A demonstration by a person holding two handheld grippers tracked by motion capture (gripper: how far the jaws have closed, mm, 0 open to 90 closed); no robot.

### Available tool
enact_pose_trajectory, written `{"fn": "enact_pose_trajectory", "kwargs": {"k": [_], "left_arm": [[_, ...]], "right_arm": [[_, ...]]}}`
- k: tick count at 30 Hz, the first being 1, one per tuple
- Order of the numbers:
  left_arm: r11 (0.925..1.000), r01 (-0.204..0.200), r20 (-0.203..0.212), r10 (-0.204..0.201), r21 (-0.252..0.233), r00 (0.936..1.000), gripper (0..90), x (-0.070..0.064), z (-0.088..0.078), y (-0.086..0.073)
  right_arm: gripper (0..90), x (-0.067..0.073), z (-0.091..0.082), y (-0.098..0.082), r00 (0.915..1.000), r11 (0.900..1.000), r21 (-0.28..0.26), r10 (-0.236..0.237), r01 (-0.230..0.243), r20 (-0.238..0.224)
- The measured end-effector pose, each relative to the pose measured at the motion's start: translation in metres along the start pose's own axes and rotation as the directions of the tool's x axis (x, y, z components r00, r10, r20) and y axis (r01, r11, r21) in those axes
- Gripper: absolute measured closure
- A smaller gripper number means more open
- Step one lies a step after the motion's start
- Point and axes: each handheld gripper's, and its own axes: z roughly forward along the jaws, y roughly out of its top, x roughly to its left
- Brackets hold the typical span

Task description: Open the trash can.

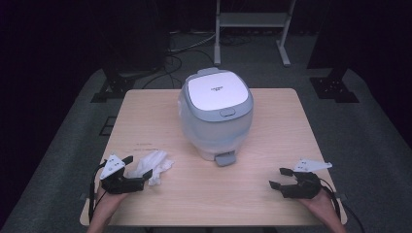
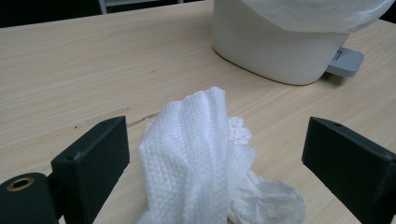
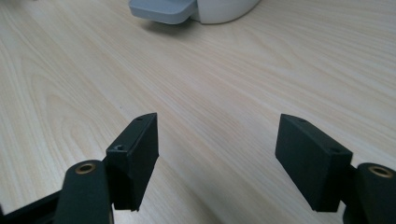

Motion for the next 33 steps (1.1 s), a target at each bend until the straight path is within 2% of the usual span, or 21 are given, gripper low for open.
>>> {"fn": "enact_pose_trajectory", "kwargs": {"k": [8, 12, 16, 22, 33], "left_arm": [[0.9999, 0.011, 0.0, -0.011, 0.001, 0.9999, 6.7, 0.003, -0.001, -0.001], [0.9996, 0.027, 0.007, -0.027, -0.004, 0.9996, 6.8, 0.004, -0.002, 0.0], [0.9997, 0.026, 0.001, -0.026, 0.001, 0.9997, 6.8, 0.005, -0.002, -0.001], [0.9996, 0.028, 0.003, -0.028, 0.002, 0.9996, 6.7, 0.004, -0.002, -0.001], [0.9996, 0.029, 0.003, -0.029, 0.008, 0.9996, 6.7, 0.003, 0.0, -0.002]], "right_arm": [[29.4, 0.01, 0.013, 0.021, 0.9982, 0.998, 0.024, -0.057, 0.057, -0.02], [30.2, 0.014, 0.02, 0.03, 0.9977, 0.998, 0.026, -0.059, 0.06, -0.032], [30.3, 0.017, 0.03, 0.042, 0.9963, 0.997, 0.026, -0.07, 0.071, -0.049], [30.3, 0.021, 0.04, 0.051, 0.9941, 0.996, 0.024, -0.087, 0.089, -0.064], [30.2, 0.021, 0.049, 0.059, 0.9925, 0.995, 0.019, -0.098, 0.099, -0.074]]}}
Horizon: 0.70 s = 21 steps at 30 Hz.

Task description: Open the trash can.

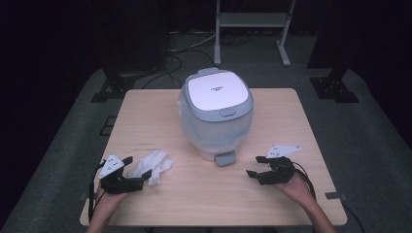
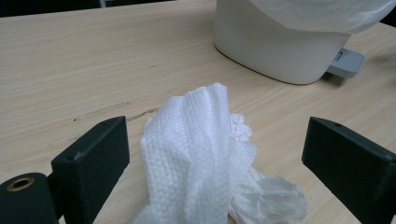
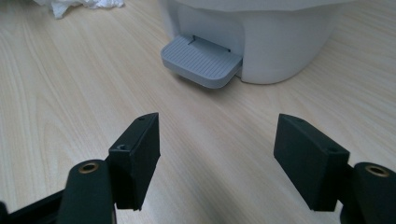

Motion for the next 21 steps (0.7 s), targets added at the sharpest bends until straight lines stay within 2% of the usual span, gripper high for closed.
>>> {"fn": "enact_pose_trajectory", "kwargs": {"k": [12, 21], "left_arm": [[1.0, 0.004, -0.007, -0.004, -0.007, 1.0, 6.7, 0.001, -0.001, 0.0], [0.9999, 0.008, -0.003, -0.008, -0.009, 1.0, 6.7, 0.002, -0.001, 0.0]], "right_arm": [[30.1, 0.0, 0.009, 0.012, 0.9997, 1.0, 0.009, -0.022, 0.022, -0.007], [30.9, 0.003, 0.021, 0.021, 0.9991, 0.999, 0.017, -0.03, 0.031, -0.029]]}}
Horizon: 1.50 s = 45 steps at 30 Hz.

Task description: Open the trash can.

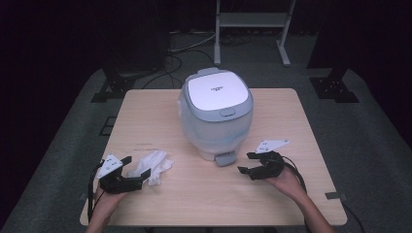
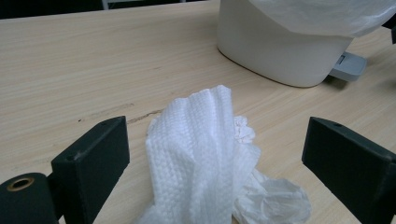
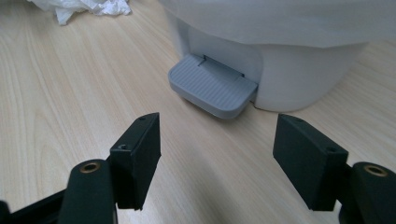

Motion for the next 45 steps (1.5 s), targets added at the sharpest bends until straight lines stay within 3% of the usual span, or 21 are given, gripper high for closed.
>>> {"fn": "enact_pose_trajectory", "kwargs": {"k": [10, 25, 45], "left_arm": [[0.9998, -0.017, 0.003, 0.017, -0.001, 0.9998, 6.7, -0.003, 0.0, 0.001], [1.0, 0.005, 0.013, -0.005, 0.002, 0.9999, 6.7, -0.001, 0.0, -0.001], [1.0, 0.004, 0.022, -0.005, 0.007, 0.9997, 6.7, -0.001, 0.001, -0.002]], "right_arm": [[37.4, 0.008, 0.016, 0.011, 0.9989, 0.999, 0.028, -0.026, 0.028, -0.039], [46.8, 0.012, 0.031, 0.022, 0.9987, 0.999, 0.033, -0.041, 0.042, -0.029], [76.5, 0.013, 0.05, 0.034, 0.9989, 0.998, 0.05, -0.038, 0.036, 0.027]]}}
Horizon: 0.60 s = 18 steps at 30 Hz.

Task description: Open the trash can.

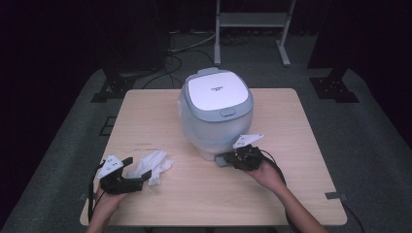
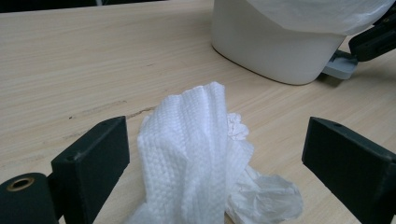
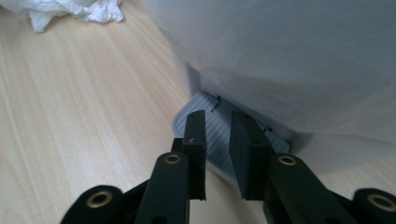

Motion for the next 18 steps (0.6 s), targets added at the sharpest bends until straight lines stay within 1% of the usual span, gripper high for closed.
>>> {"fn": "enact_pose_trajectory", "kwargs": {"k": [5, 8, 11, 18], "left_arm": [[1.0, 0.002, -0.001, -0.002, 0.001, 1.0, 6.7, 0.0, 0.0, 0.0], [1.0, 0.008, -0.002, -0.008, 0.0, 1.0, 6.7, 0.0, 0.0, 0.0], [1.0, 0.01, -0.001, -0.01, 0.002, 1.0, 6.7, 0.0, 0.0, -0.001], [1.0, 0.009, -0.001, -0.008, 0.003, 1.0, 6.7, 0.0, 0.0, -0.001]], "right_arm": [[78.4, 0.0, 0.006, 0.003, 1.0, 1.0, 0.008, 0.0, 0.0, 0.004], [78.4, 0.0, 0.009, 0.004, 0.9999, 1.0, 0.0, 0.003, -0.003, 0.01], [79.2, 0.0, 0.012, 0.003, 0.9998, 1.0, -0.007, 0.017, -0.016, 0.013], [80.9, 0.0, 0.014, 0.001, 0.9992, 0.999, -0.024, 0.03, -0.029, 0.027]]}}
